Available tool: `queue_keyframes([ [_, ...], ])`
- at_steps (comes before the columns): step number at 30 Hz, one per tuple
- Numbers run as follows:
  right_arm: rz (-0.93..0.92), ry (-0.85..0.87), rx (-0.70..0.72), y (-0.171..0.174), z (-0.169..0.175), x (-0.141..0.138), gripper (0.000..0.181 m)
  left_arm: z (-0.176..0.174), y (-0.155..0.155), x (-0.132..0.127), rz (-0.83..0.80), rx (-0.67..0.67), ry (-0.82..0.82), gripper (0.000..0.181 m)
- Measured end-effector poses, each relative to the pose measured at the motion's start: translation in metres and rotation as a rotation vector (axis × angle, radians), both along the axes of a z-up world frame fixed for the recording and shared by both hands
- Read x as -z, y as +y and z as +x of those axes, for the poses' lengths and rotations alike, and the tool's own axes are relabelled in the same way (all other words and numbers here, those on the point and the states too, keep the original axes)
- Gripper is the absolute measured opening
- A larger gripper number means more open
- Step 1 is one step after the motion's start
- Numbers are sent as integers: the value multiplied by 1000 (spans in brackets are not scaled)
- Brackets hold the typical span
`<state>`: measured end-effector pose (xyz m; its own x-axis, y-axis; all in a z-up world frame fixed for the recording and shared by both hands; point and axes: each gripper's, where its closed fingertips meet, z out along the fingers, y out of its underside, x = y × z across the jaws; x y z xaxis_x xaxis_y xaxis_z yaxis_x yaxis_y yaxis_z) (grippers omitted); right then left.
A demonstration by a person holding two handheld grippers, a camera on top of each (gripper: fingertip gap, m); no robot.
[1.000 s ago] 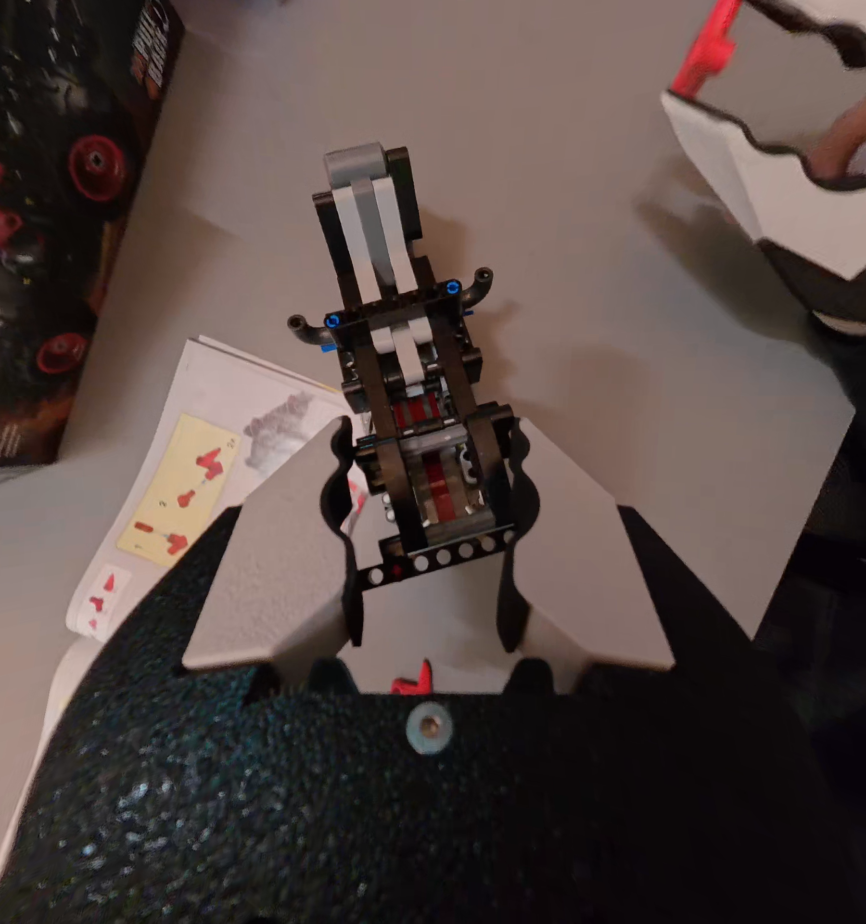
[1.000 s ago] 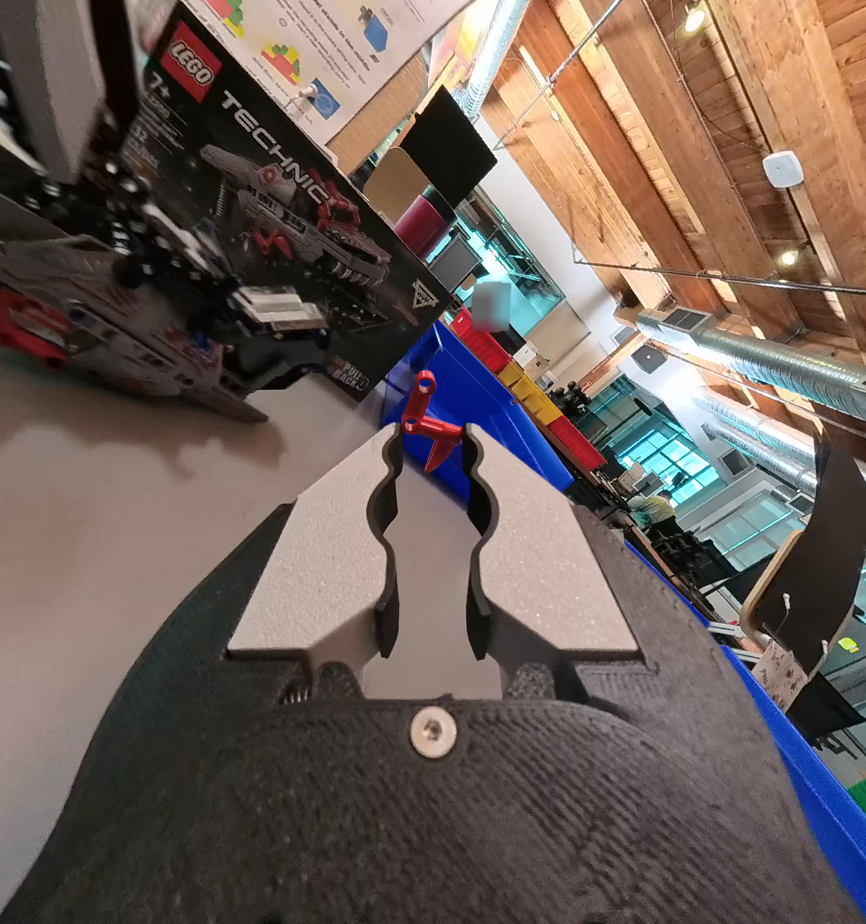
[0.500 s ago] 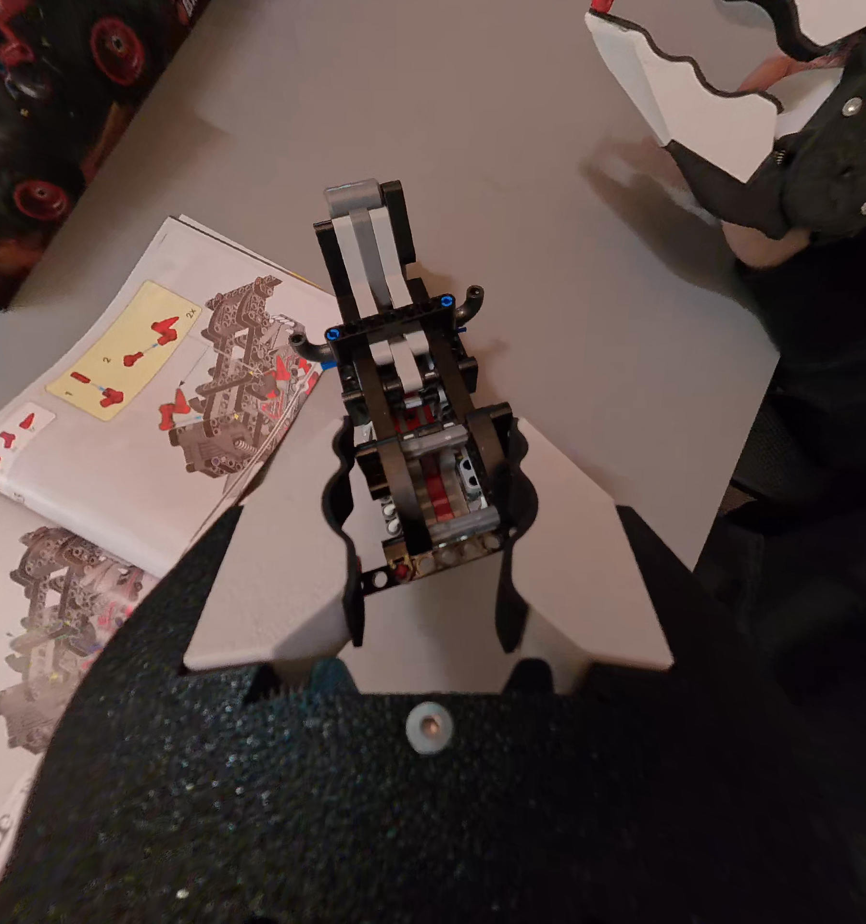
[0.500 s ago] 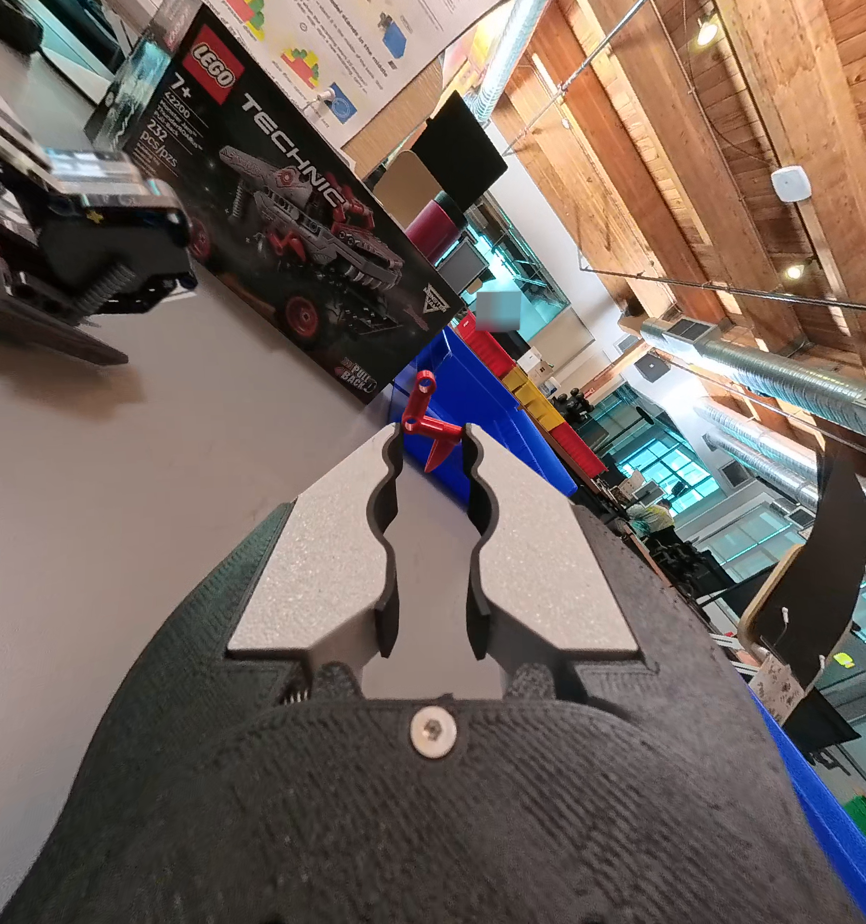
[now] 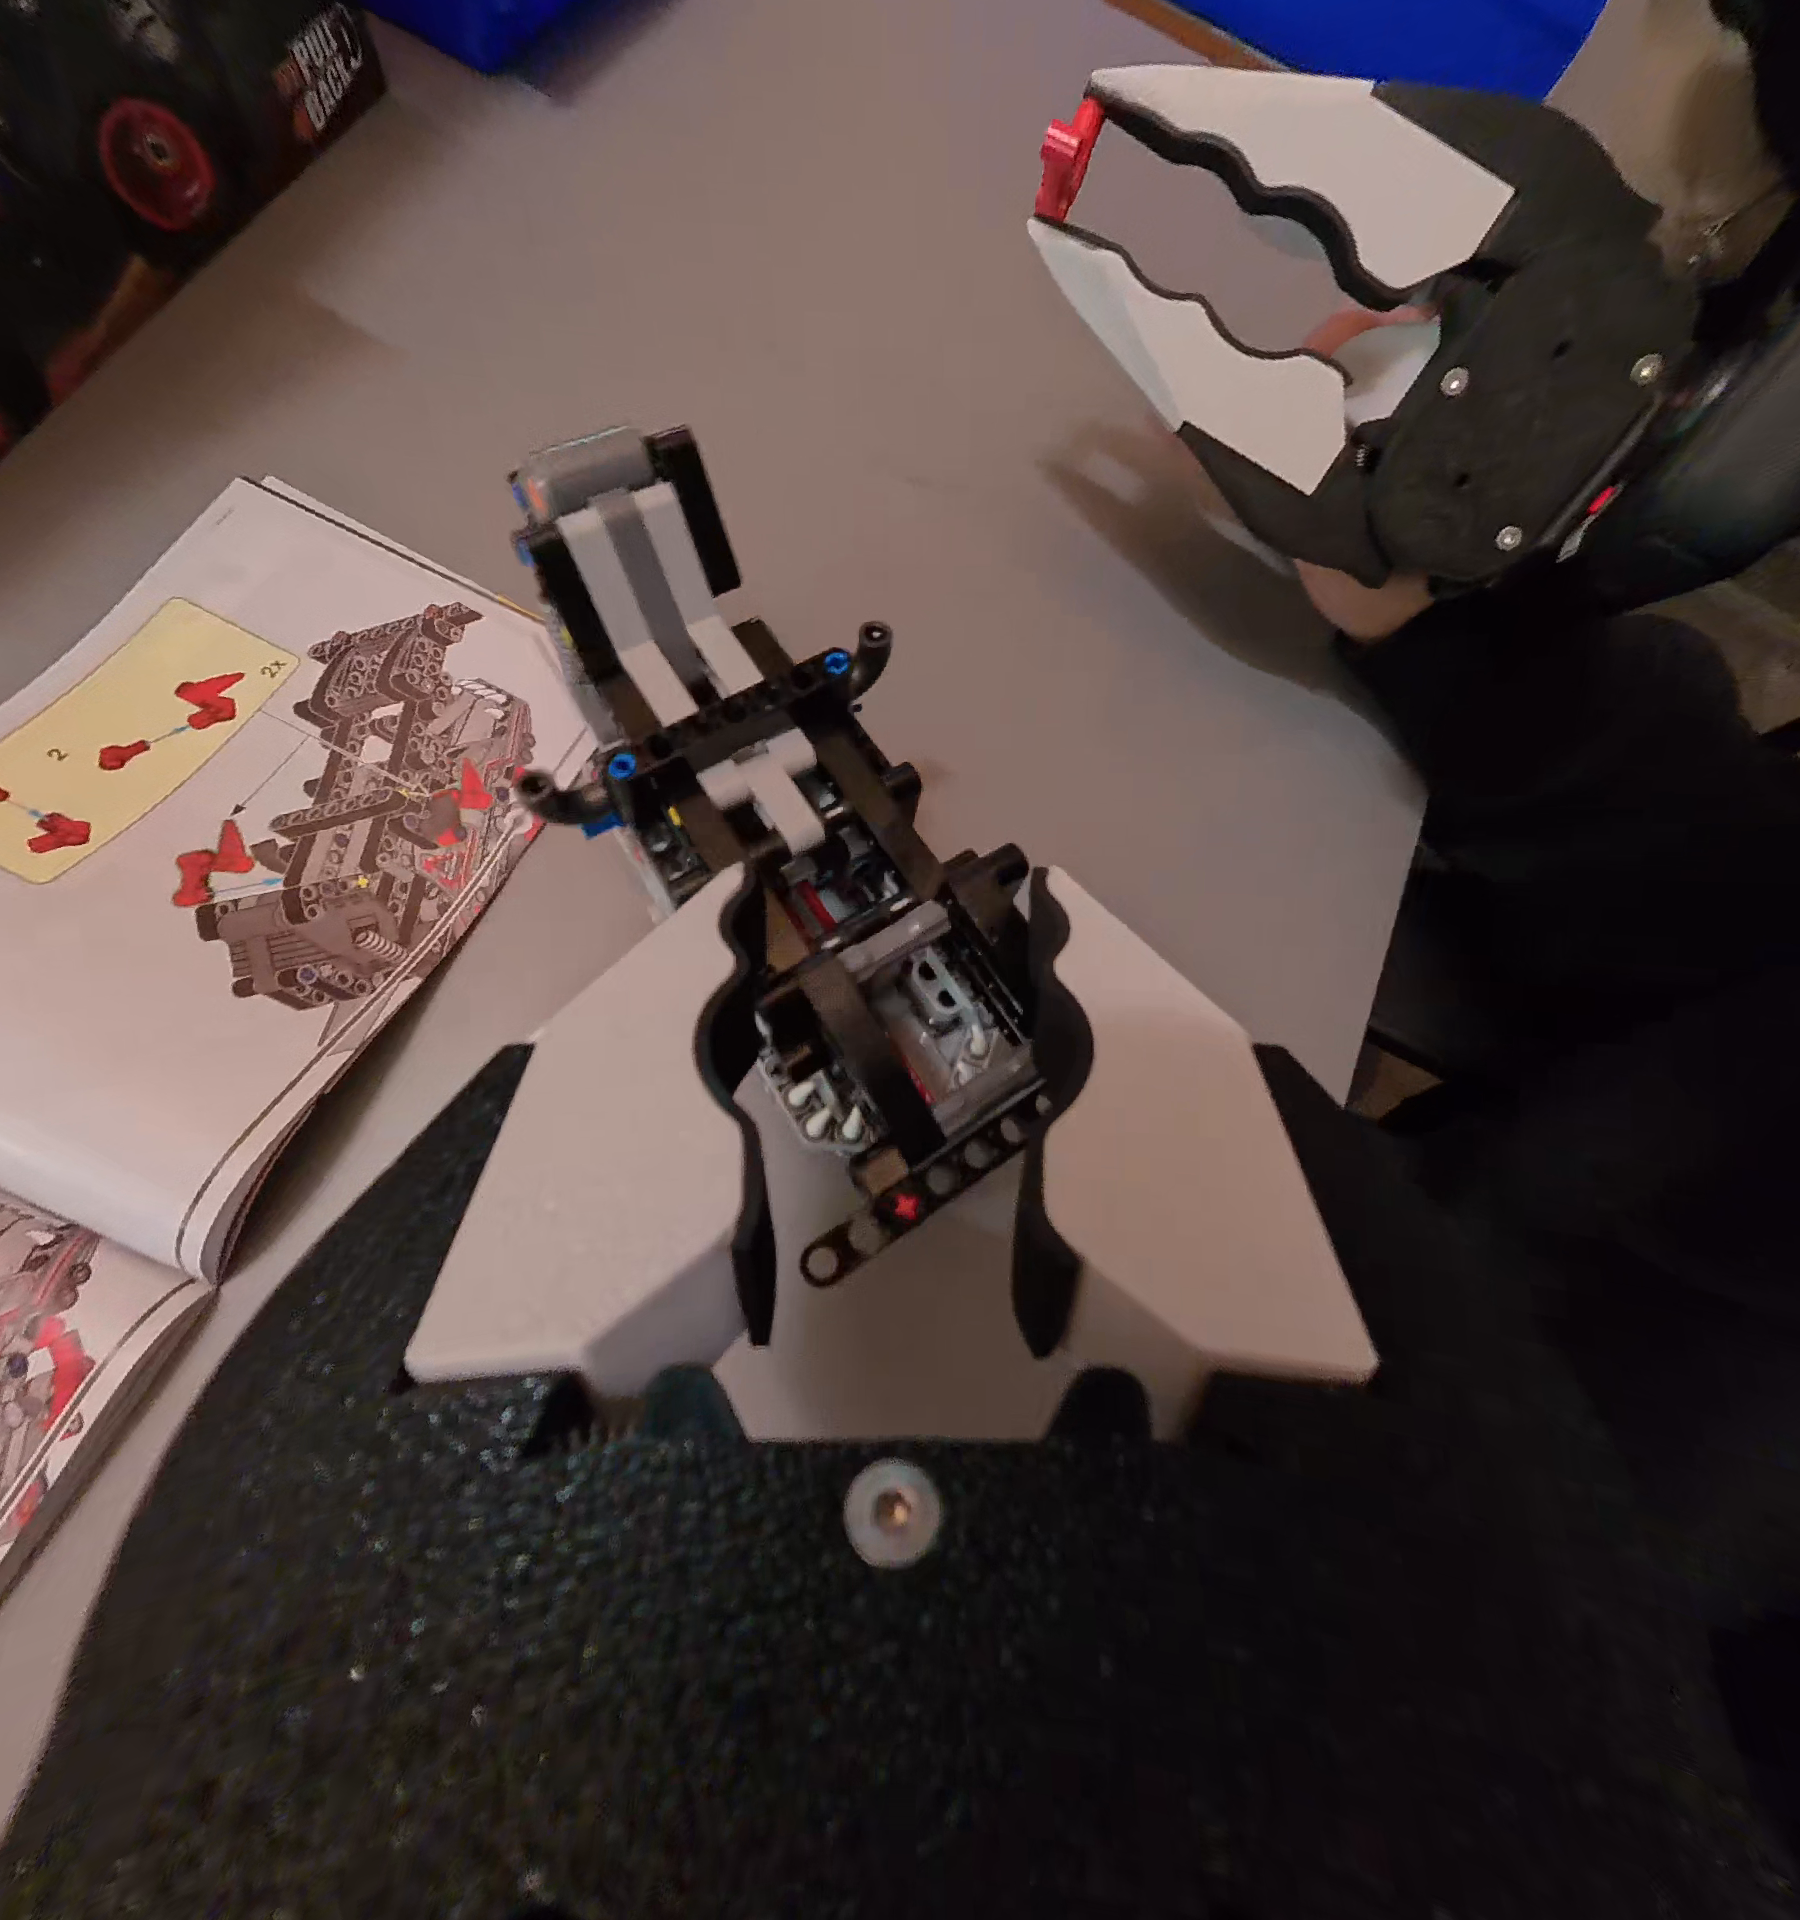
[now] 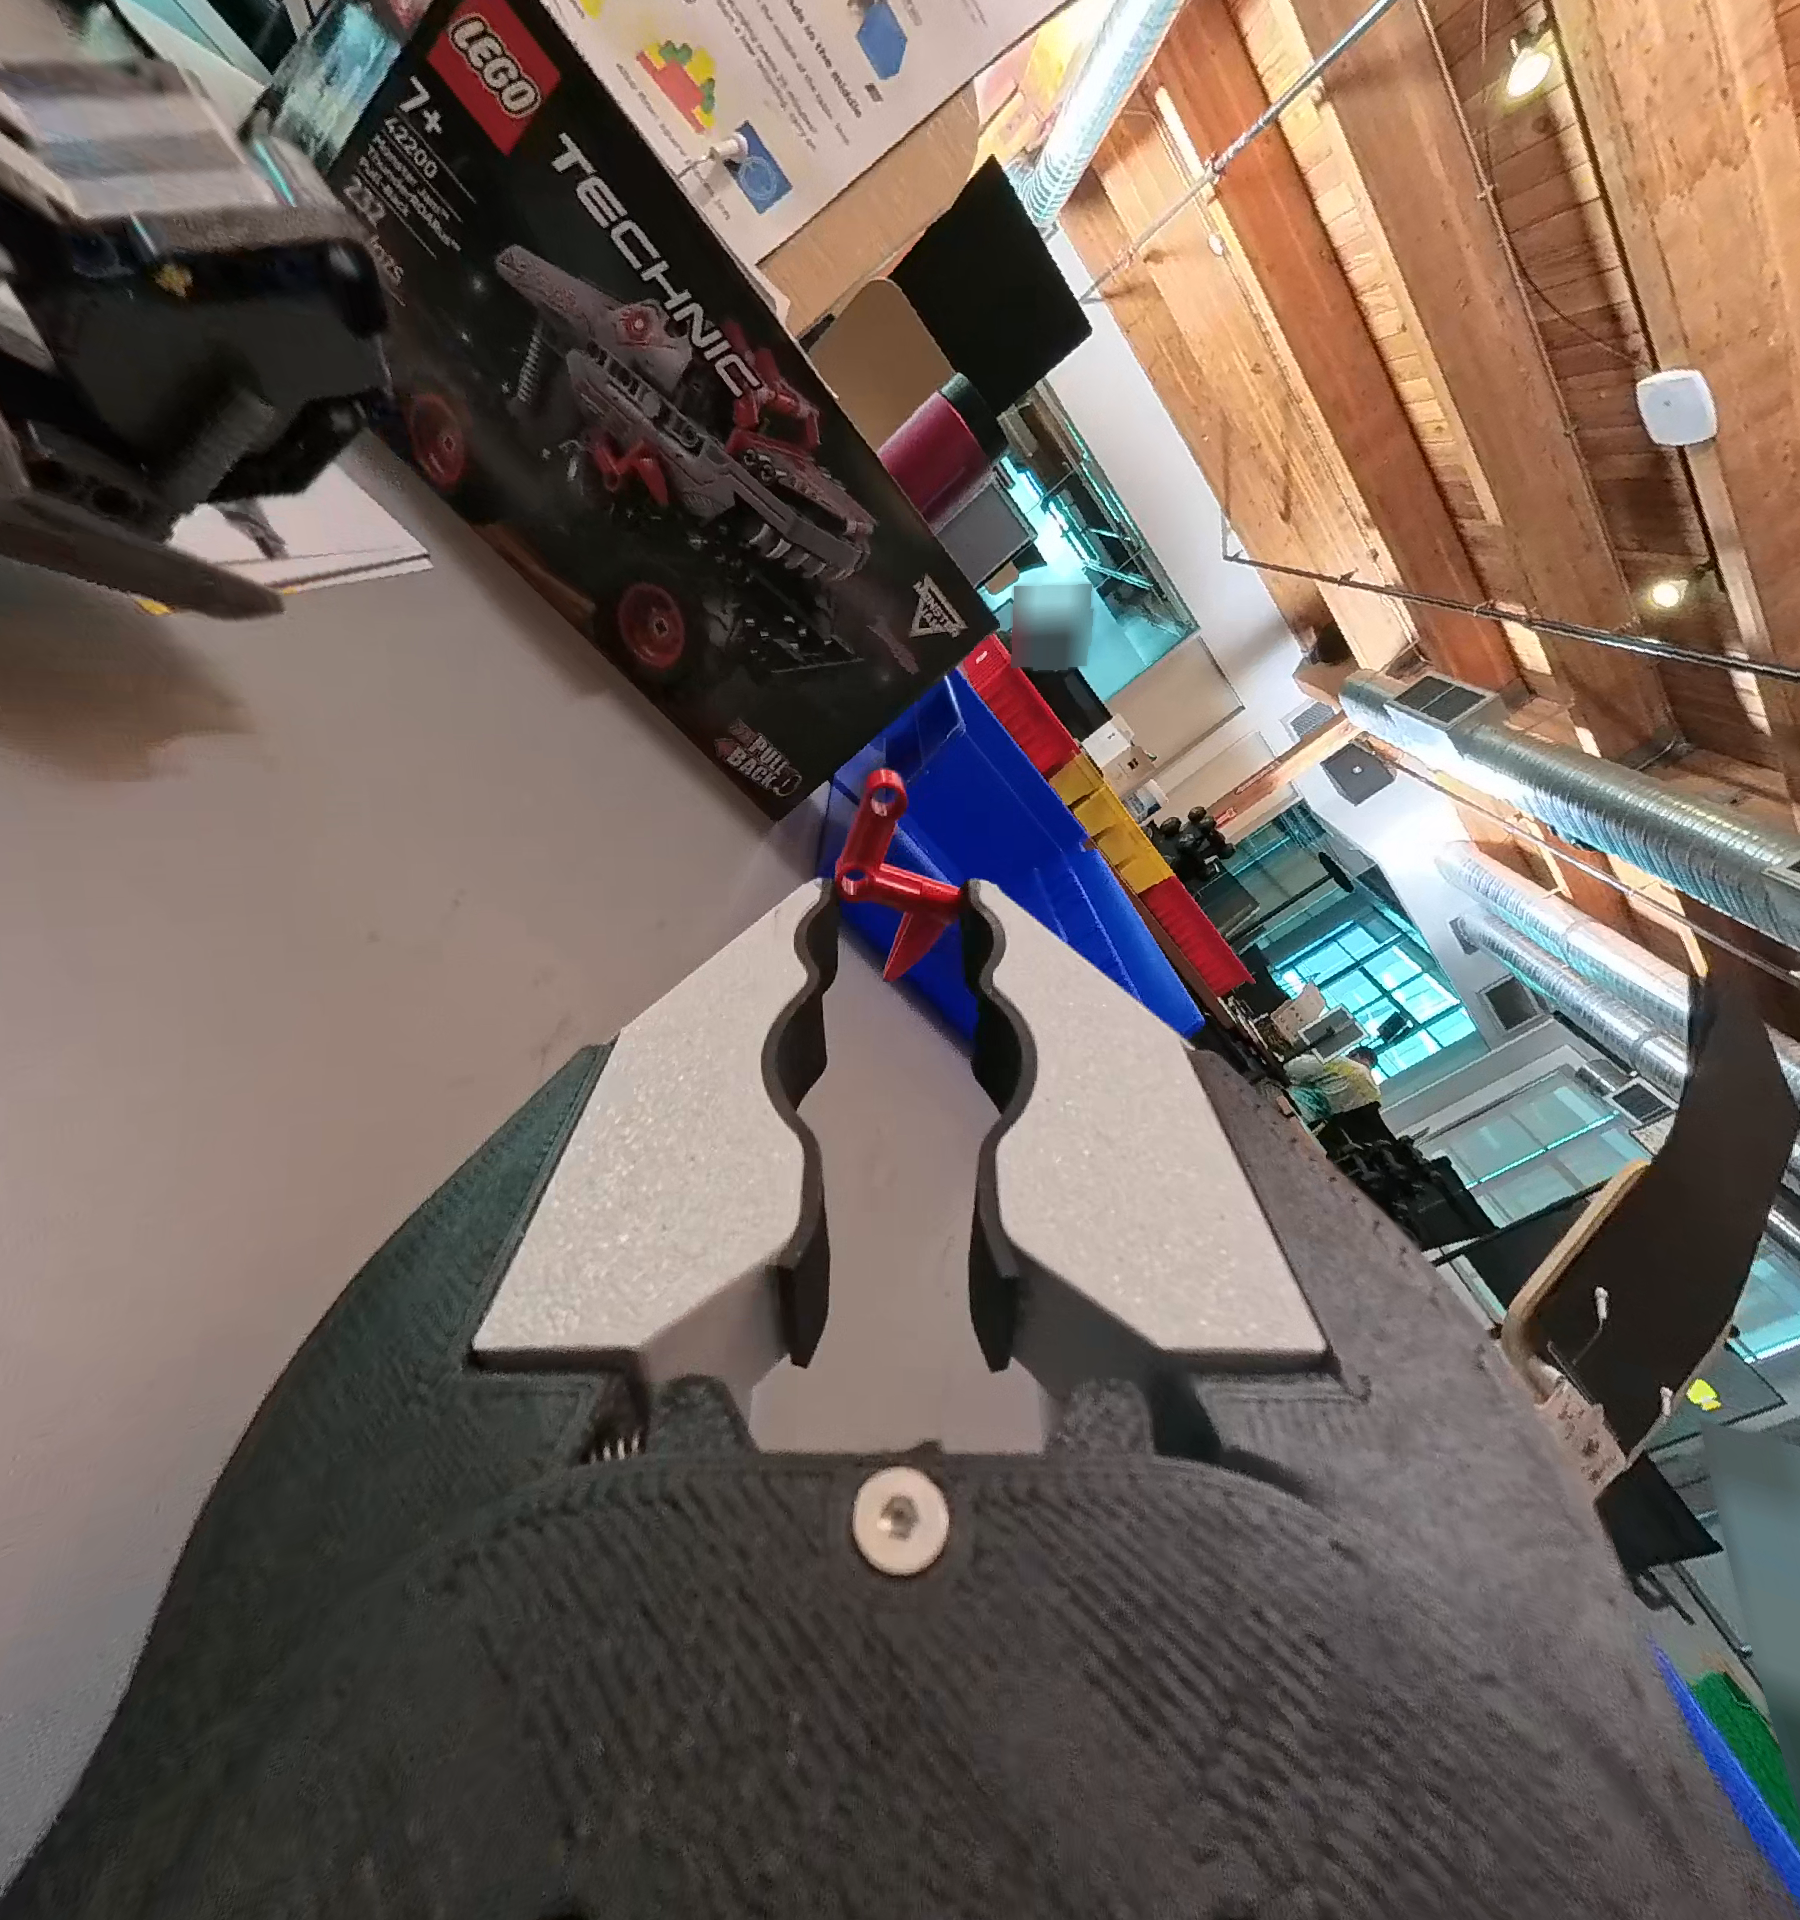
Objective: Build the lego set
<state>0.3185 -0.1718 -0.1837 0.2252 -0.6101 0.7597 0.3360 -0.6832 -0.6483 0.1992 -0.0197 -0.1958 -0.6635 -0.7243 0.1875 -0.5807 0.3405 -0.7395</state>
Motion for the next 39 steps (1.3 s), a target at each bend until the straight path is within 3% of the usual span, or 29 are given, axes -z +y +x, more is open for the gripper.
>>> queue_keyframes([
  [11, -30, 12, 3, 3, 3, 4, 22, -8, -8, 3, -114, 72, 50, 47],
  [15, -45, 14, 5, 4, 3, 6, 22, -5, 1, -17, -183, 86, -21, 45],
  [17, -44, 10, 5, 4, 3, 5, 22, -5, 18, -25, -144, 114, -102, 46],
  [22, -26, 17, -1, 3, 3, 5, 22, -20, 55, -11, 44, 238, -145, 41],
  [25, -32, 17, -4, 4, 2, 5, 22, -39, 41, 0, 60, 369, -115, 28],
  [31, -21, 11, 1, 2, 2, 4, 22, -65, -9, 10, 12, 556, -60, 29],
  [35, 10, 5, 18, -3, 3, 0, 22, -53, -46, 10, 8, 532, -82, 33],
  [39, 88, 4, 45, -15, 5, -6, 22, -39, -81, 6, -24, 483, -131, 55],
])
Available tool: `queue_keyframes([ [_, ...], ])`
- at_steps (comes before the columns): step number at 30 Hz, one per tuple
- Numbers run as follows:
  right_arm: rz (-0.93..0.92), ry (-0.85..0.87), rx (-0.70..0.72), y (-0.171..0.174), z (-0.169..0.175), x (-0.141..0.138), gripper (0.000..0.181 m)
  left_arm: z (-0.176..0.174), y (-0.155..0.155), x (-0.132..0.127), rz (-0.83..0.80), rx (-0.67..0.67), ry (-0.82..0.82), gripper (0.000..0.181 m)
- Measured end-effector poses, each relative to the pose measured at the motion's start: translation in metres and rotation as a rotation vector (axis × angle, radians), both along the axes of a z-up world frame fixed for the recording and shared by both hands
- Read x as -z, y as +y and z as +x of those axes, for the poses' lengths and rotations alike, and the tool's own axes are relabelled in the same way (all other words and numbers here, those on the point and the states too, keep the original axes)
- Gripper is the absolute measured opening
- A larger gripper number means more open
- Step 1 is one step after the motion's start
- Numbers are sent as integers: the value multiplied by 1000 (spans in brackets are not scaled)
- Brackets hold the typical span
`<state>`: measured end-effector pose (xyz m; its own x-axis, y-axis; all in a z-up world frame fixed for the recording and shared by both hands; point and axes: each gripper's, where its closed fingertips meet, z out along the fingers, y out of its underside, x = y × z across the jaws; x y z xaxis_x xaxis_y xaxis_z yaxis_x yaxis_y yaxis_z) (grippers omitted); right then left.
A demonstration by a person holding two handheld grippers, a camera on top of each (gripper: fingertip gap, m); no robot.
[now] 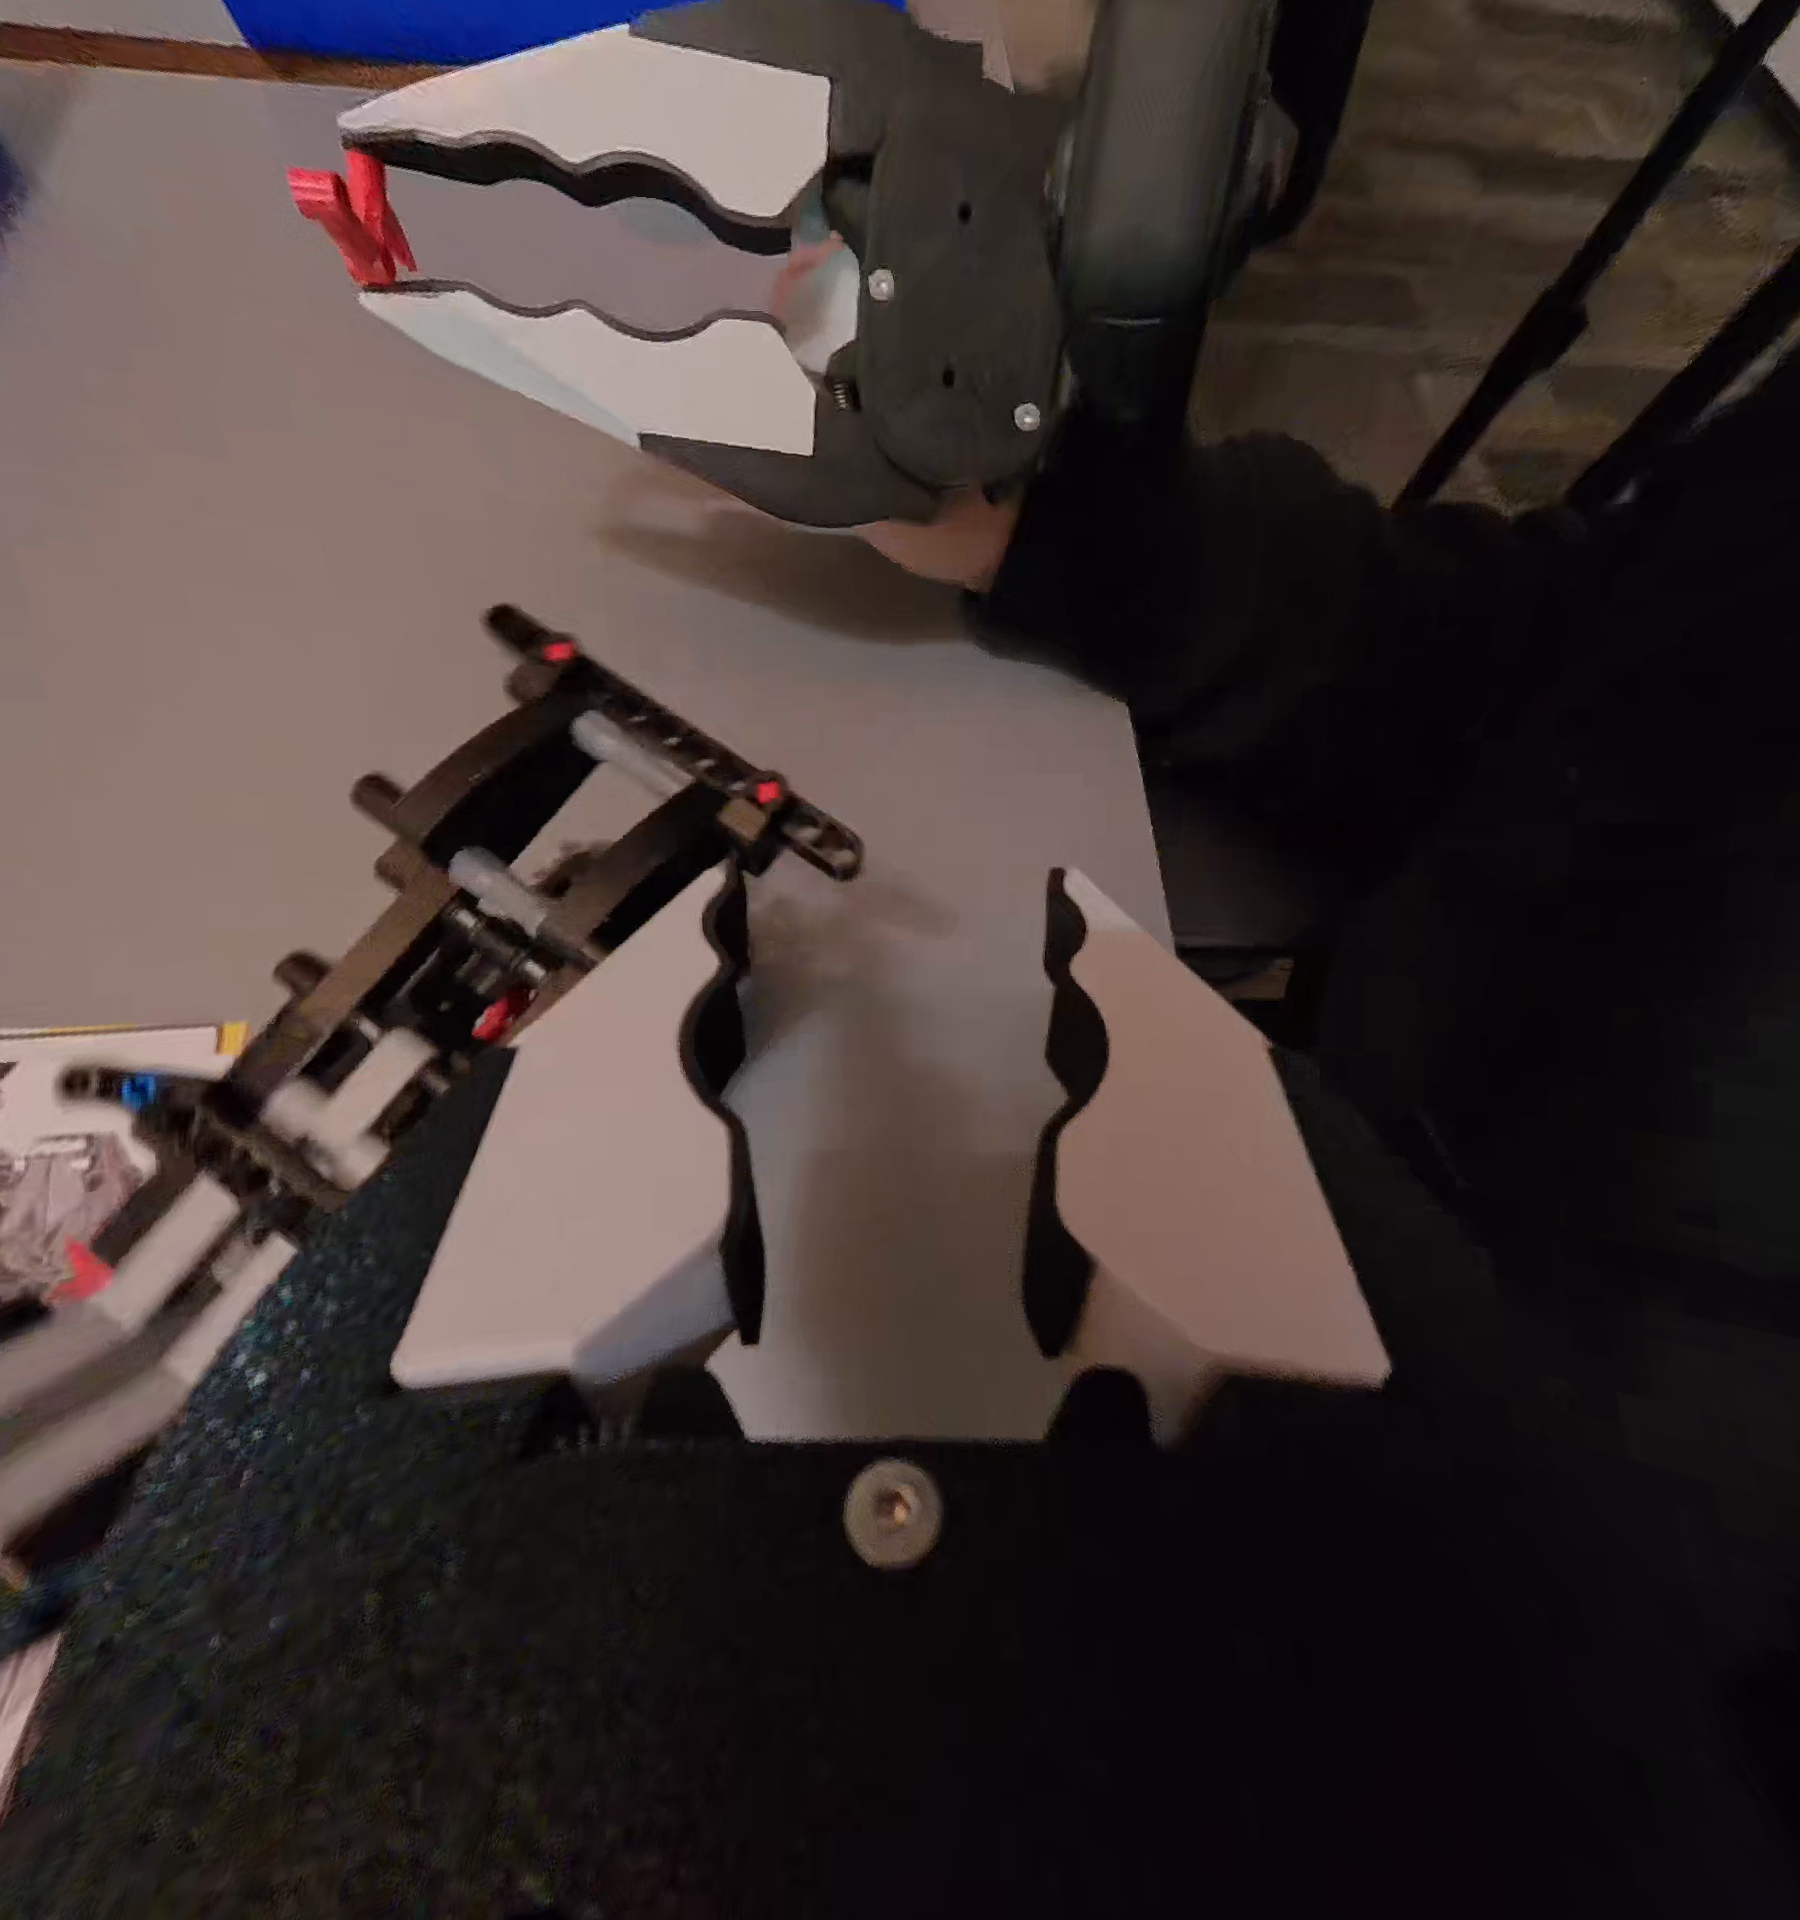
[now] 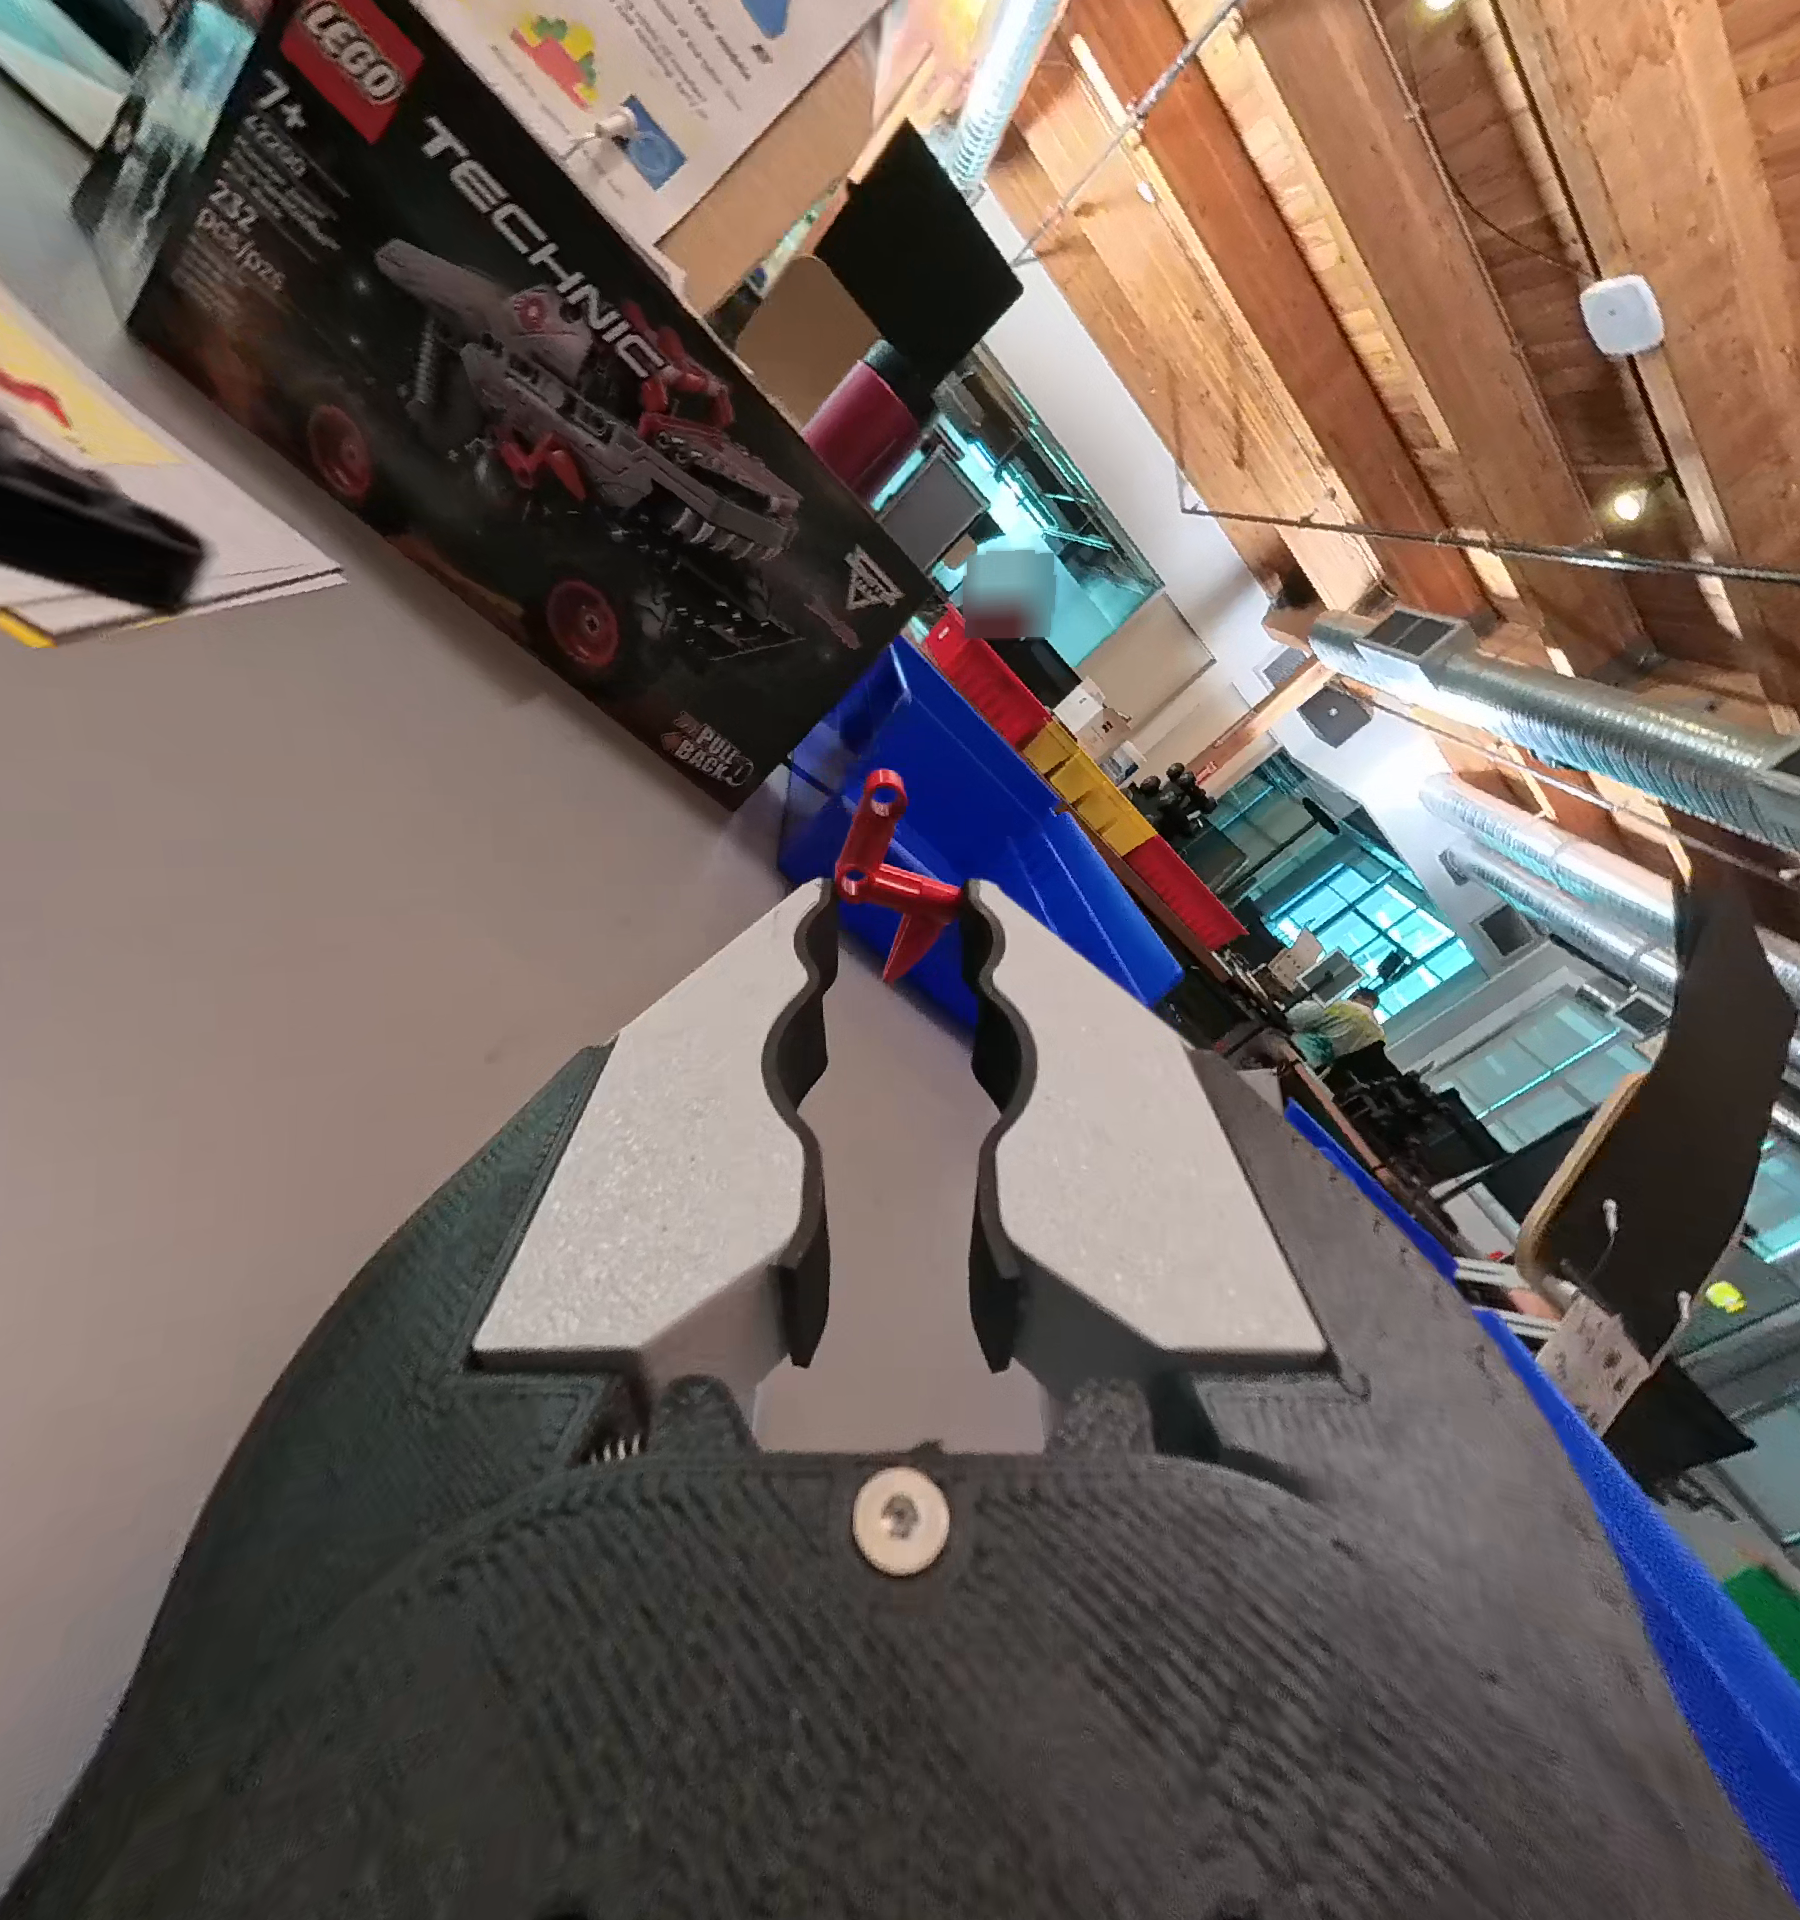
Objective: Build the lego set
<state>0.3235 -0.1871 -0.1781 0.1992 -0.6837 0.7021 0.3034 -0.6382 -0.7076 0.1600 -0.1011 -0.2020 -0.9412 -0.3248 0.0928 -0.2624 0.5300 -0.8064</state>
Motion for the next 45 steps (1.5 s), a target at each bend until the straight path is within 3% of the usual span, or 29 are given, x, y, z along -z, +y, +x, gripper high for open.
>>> queue_keyframes([
  [8, 33, 12, -10, -2, 0, 0, 22, 26, 22, -7, 155, -106, -233, 54],
  [11, 18, 17, -22, 1, 0, 1, 22, 54, 62, -29, 176, -321, -385, 54],
  [14, 5, 15, -29, 4, -1, 2, 22, 71, 97, -9, 258, -480, -301, 73],
  [15, 0, 17, -31, 5, -1, 3, 22, 67, 94, 0, 248, -472, -211, 82],
  [17, -13, 19, -32, 7, -1, 4, 22, 61, 83, 6, 197, -461, -128, 80],
  [24, -27, 12, -31, 7, -2, 4, 22, 58, 72, 5, 177, -429, -142, 62],
  [33, -53, 15, -33, 10, -1, 6, 22, 53, 75, 6, 128, -413, -137, 60],
  [45, -188, 2, -23, 22, 0, 14, 22, 54, 102, 11, 127, -425, -120, 56],
])
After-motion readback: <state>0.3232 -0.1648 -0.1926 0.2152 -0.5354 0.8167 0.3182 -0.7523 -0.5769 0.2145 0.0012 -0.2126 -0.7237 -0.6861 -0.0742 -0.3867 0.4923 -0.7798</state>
